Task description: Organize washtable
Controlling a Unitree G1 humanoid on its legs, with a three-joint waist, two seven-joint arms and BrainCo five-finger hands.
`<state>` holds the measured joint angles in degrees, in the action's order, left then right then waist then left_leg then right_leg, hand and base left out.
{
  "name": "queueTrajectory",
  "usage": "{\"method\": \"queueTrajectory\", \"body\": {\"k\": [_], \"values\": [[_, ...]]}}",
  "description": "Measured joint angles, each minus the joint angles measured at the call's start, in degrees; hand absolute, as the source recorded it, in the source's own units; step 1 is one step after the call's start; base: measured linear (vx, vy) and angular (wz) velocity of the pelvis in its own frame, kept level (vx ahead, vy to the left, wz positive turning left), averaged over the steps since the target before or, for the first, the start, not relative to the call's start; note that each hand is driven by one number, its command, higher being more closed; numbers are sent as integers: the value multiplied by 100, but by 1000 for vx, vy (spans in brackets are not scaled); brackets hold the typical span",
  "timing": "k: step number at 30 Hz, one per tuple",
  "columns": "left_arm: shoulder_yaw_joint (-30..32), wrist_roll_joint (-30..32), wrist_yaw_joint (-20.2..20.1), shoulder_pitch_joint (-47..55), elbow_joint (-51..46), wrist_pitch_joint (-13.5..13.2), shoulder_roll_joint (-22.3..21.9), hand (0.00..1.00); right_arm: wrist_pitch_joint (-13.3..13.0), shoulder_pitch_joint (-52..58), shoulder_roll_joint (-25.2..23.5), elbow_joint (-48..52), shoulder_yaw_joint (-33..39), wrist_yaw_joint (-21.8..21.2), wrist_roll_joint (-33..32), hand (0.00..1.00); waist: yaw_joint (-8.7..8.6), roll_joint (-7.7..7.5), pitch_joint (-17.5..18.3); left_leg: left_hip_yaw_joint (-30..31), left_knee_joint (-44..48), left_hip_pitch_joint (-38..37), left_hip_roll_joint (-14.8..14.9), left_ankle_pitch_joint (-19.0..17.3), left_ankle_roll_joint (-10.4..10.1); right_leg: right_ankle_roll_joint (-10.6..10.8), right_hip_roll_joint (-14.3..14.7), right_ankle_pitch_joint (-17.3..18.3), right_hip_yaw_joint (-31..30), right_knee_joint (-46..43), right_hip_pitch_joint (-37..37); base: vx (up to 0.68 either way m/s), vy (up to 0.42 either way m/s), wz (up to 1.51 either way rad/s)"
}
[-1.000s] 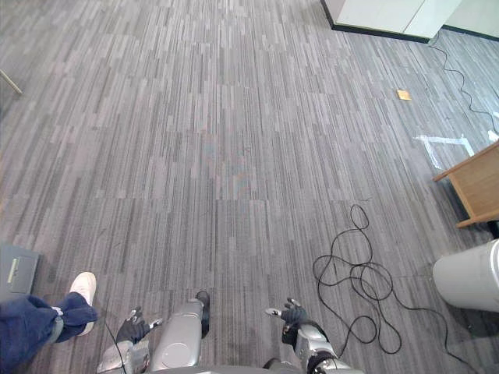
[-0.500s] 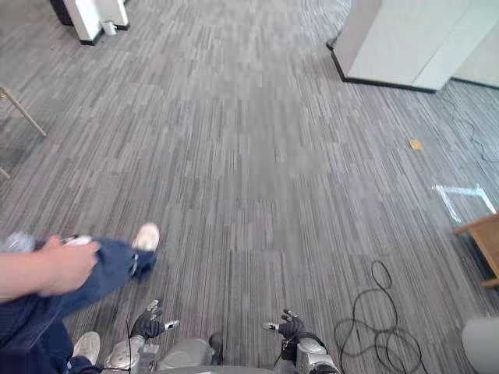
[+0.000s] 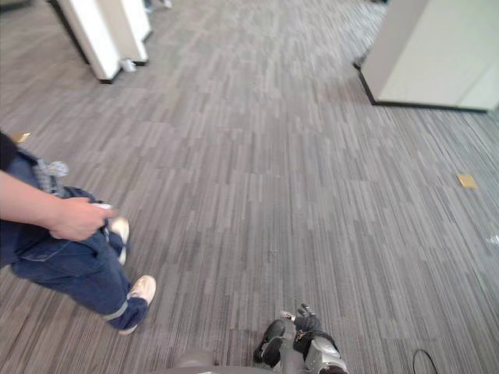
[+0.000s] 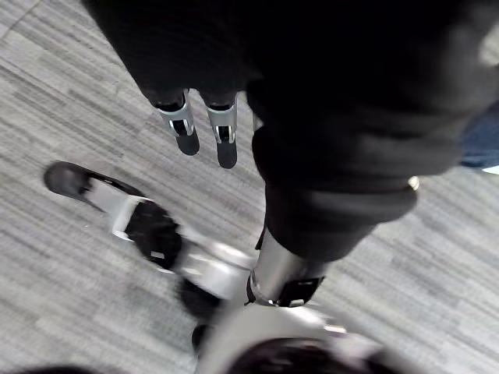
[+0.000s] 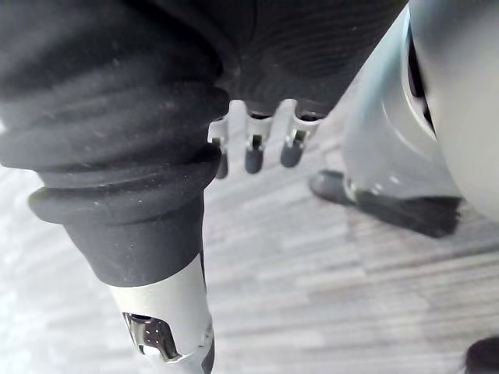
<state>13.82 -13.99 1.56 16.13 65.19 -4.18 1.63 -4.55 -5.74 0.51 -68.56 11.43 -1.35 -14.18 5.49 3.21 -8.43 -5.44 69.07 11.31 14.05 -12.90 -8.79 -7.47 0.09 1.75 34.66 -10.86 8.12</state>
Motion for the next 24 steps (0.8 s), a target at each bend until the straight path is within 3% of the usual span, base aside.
{"method": "queueTrajectory", "body": {"k": [1, 2, 3, 4, 5, 6, 7, 8, 9, 10, 11, 12, 13, 14, 15, 16, 17, 18, 20, 21, 23, 24], "values": [[78, -50, -27, 15, -16, -1, 24, 0, 22, 0, -6, -52, 0, 15, 0, 0, 6, -105, -67, -36, -123, 144, -4, -138, 94, 88, 8, 29, -57, 148, -242, 677, -72, -37], [219, -151, -10, 44, -52, -19, 76, 0, 52, 27, -31, -89, -69, 15, 9, 0, 36, -308, -162, -139, -670, 397, -2, -296, 296, 258, -7, 99, -185, 384, -680, 532, -22, -21], [267, -247, 7, 71, -120, -15, 91, 0, 72, 54, -69, -125, -91, 10, 23, 0, 83, -493, -190, -153, -1517, 647, 3, -336, 367, 451, -26, 153, -280, 530, -992, 519, 10, -26], [275, -304, 9, 81, -171, -16, 80, 0, 75, 45, -76, -160, -126, 9, 26, 0, 117, -543, -204, -109, -2149, 728, 0, -329, 356, 524, -33, 200, -332, 564, -1107, 507, 107, -37], [349, -372, 3, 74, -231, -21, 75, 0, 82, 30, -69, -204, -208, 6, 29, 0, 170, -579, -217, 140, -3562, 839, -27, -251, 319, 683, -32, 329, -424, 612, -1268, 401, 151, -32], [410, -418, 3, 74, -283, -25, 55, 0, 84, 15, -68, -210, -256, 7, 34, 0, 179, -575, -228, 340, -4292, 891, -51, -129, 252, 771, -39, 428, -463, 602, -1322, 494, 252, -36], [500, -552, 9, 75, -315, -74, 42, 0, 91, -12, -110, -214, -330, 4, 65, 0, 212, -590, -239, 660, -5356, 885, -124, 493, 183, 933, -138, 642, -568, 554, -1488, 533, 325, -42], [597, -726, 25, 137, -413, -121, 24, 0, 90, -3, -194, -217, -386, 5, 121, 0, 314, -688, -210, 691, -5881, 788, -140, 1033, -83, 1123, -283, 796, -720, 448, -1547, 568, 350, -42], [614, -817, 47, 138, -418, -146, 20, 0, 92, -7, -208, -233, -408, 6, 139, 0, 344, -765, -194, 636, -5882, 759, -203, 1348, -102, 1215, -379, 840, -750, 395, -1573, 643, 375, -36], [643, -1010, 99, 123, -427, -164, 125, 0, 99, -73, -356, -372, -389, 5, 178, 0, 372, -987, -240, 526, -5797, 626, -351, 1575, 38, 1376, -653, 929, -790, 117, -1569, 636, 347, -40], [692, -1120, 131, 116, -455, -196, 147, 0, 129, -239, -467, -487, -497, -31, 250, 0, 429, -1091, -304, 361, -5379, 494, -383, 1390, 340, 1364, -897, 766, -863, -436, -1486, 711, 420, -48], [698, -1157, 129, 127, -456, -187, 129, 0, 135, -231, -461, -471, -516, -32, 312, 0, 456, -1095, -303, 315, -5180, 405, -417, 1247, 422, 1315, -1028, 671, -939, -712, -1469, 534, 333, -57], [689, -1231, 128, 140, -410, -186, 110, 0, 128, -160, -460, -410, -440, -10, 348, 0, 450, -1103, -305, 143, -4802, 181, -537, 995, 528, 1031, -1366, 459, -1028, -1350, -1430, 469, 353, -45], [659, -1265, 119, 182, -390, -188, 83, 0, 111, -85, -452, -322, -382, -7, 348, 0, 434, -1090, -318, 32, -4617, -27, -668, 812, 618, 601, -1717, 169, -963, -1986, -1336, 377, 369, -50], [632, -1294, 113, 297, -382, -184, 34, 0, 111, 30, -438, -188, -275, -2, 332, 0, 408, -979, -282, 23, -4803, -447, -859, 536, 741, -27, -2193, -408, -936, -2865, -1095, 498, 406, -34], [593, -1293, 103, 408, -363, -186, -33, 0, 107, 150, -402, -127, -204, 5, 298, 0, 292, -916, -141, 11, -5113, -765, -987, 221, 891, -39, -2466, -918, -960, -3435, -861, 550, 401, -6], [588, -1292, 110, 386, -284, -186, 97, 0, 115, 115, -450, -56, -123, 2, 263, 0, 153, -992, -144, 12, -5226, -1072, -1166, 114, 1066, 49, -2771, -1041, -1087, -4168, -585, 548, 279, 12], [588, -1290, 122, 341, -275, -187, 146, 0, 126, 99, -456, -59, -88, -7, 251, 0, 147, -971, -163, 22, -5317, -1235, -1191, 90, 1102, 177, -2782, -871, -1110, -4511, -441, 432, 232, 9], [555, -1281, 111, 220, -269, -185, 150, 0, 95, 88, -425, 40, -44, 4, 223, 0, 126, -764, -221, 57, -5696, -1727, -1109, 51, 1168, 395, -2487, -294, -1018, -4909, -84, 436, 210, -3], [419, -1240, 104, 19, -266, -190, 166, 0, 46, 73, -424, 217, -13, 9, 97, 0, 11, -688, -237, 75, -6029, -2025, -1089, 11, 1226, 687, -2271, 256, -671, -4621, 341, 452, 205, 7], [340, -1173, 84, -105, -240, -193, 209, 0, -9, 16, -411, 279, -6, 7, -2, 0, -10, -636, -293, 72, -6183, -2222, -1079, -26, 1284, 760, -2095, 437, -314, -3832, 513, 344, 102, 3], [247, -1028, 97, -255, -275, -203, 226, 0, -58, -16, -389, 287, -7, 2, -177, 0, -22, -572, -348, 81, -6286, -2423, -1068, -110, 1317, 924, -1723, 285, 160, -1917, 651, 356, 49, 7]]}}
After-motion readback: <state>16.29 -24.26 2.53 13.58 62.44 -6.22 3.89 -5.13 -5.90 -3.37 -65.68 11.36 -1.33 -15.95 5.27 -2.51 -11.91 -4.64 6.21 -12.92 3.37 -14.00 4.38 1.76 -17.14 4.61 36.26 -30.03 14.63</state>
